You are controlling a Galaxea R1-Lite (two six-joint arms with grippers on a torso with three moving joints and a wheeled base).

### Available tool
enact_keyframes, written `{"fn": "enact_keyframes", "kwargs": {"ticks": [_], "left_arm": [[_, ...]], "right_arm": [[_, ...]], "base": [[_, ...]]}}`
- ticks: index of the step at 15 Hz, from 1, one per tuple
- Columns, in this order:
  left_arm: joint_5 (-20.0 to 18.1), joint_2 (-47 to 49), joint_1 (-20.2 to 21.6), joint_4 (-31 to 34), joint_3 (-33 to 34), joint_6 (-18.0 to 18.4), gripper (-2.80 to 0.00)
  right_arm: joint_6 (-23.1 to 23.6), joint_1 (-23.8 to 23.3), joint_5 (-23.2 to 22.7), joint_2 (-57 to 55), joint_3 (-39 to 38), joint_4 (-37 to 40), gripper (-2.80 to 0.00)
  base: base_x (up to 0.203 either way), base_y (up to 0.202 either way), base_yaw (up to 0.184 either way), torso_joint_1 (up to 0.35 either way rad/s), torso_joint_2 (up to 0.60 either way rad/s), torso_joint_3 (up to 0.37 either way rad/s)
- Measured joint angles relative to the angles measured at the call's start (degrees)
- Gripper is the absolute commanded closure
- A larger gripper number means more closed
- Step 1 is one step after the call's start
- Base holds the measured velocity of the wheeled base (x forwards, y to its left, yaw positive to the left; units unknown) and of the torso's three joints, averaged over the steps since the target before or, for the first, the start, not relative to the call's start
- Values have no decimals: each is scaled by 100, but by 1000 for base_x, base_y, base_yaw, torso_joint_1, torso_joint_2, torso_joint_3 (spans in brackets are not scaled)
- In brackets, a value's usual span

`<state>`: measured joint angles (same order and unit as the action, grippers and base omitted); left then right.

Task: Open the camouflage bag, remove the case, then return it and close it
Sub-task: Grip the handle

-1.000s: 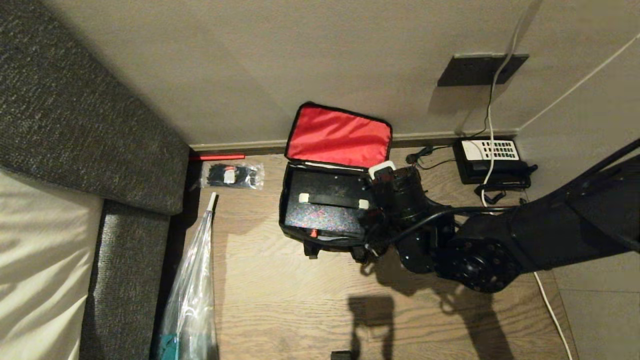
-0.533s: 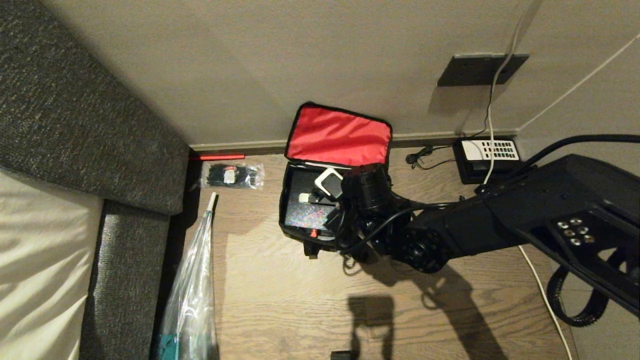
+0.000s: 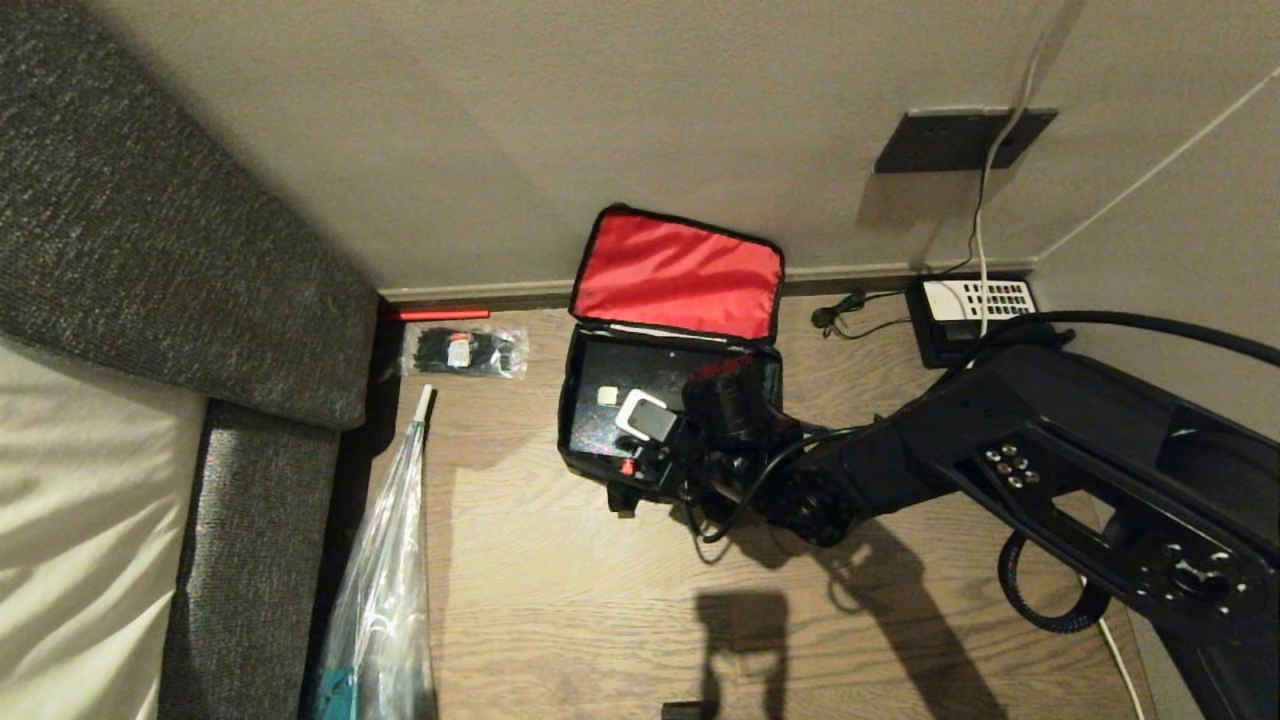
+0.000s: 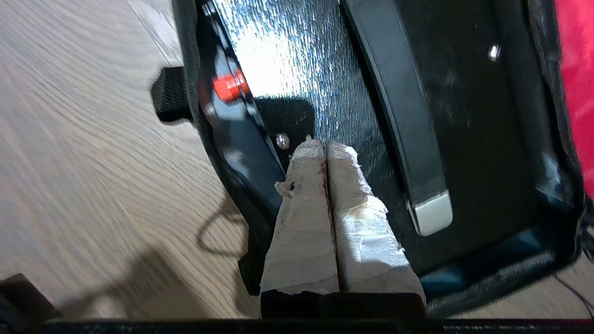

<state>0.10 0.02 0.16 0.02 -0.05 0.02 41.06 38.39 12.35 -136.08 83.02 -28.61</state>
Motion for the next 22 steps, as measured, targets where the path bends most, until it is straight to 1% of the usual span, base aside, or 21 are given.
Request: {"fn": "enact_keyframes", "kwargs": {"ticks": [2, 3, 6, 8, 10, 11, 12, 13, 14, 15, 16, 20, 22], "left_arm": [[-2, 0, 0, -2, 0, -2, 0], [-2, 0, 0, -2, 0, -2, 0], [0, 0, 0, -2, 0, -2, 0], [-1, 0, 0, -2, 2, -2, 0], [-2, 0, 0, -2, 2, -2, 0], [-2, 0, 5, -2, 2, -2, 0], [-5, 0, -2, -2, 2, -2, 0], [-2, 0, -5, -2, 0, -2, 0], [-5, 0, -2, -2, 0, -2, 0], [-5, 0, -2, -2, 0, -2, 0], [-4, 0, -2, 0, 0, -2, 0], [-2, 0, 0, -2, -2, -2, 0], [-4, 0, 0, -2, -2, -2, 0]], "right_arm": [[69, -11, 307, -75, 20, 17, 0], [146, -9, 487, -96, 22, 64, -280], [207, 49, 826, -181, 116, 114, -280], [288, 96, 930, -227, 156, 116, -280], [620, 96, 1081, -278, 246, 68, -280], [672, 105, 1135, -293, 278, 20, -280], [794, 111, 1338, -306, 303, -139, -280], [1035, 108, 1657, -315, 328, -306, -280], [1375, 107, 1962, -324, 350, -465, -280], [1698, 107, 2169, -347, 394, -649, -280], [1895, 105, 2296, -402, 490, -847, -280], [1947, 156, 2973, -756, 951, -1330, -280], [1952, 235, 3092, -873, 966, -1526, -280]], "base": [[0, 0, 0, 0, 0, 0], [0, 0, 0, 0, 0, 0], [0, 0, 0, 0, 0, 0], [0, 0, 0, 0, 0, 0], [0, 0, 0, 0, 0, 0], [0, 0, 0, 0, 0, 0], [0, 0, 0, 0, 0, 0], [0, 0, 0, 0, 0, 0], [0, 0, 0, 0, 0, 0], [0, 0, 0, 0, 0, 0], [0, 0, 0, 0, 0, 0], [0, 0, 0, 0, 0, 0], [0, 0, 0, 0, 0, 0]]}}
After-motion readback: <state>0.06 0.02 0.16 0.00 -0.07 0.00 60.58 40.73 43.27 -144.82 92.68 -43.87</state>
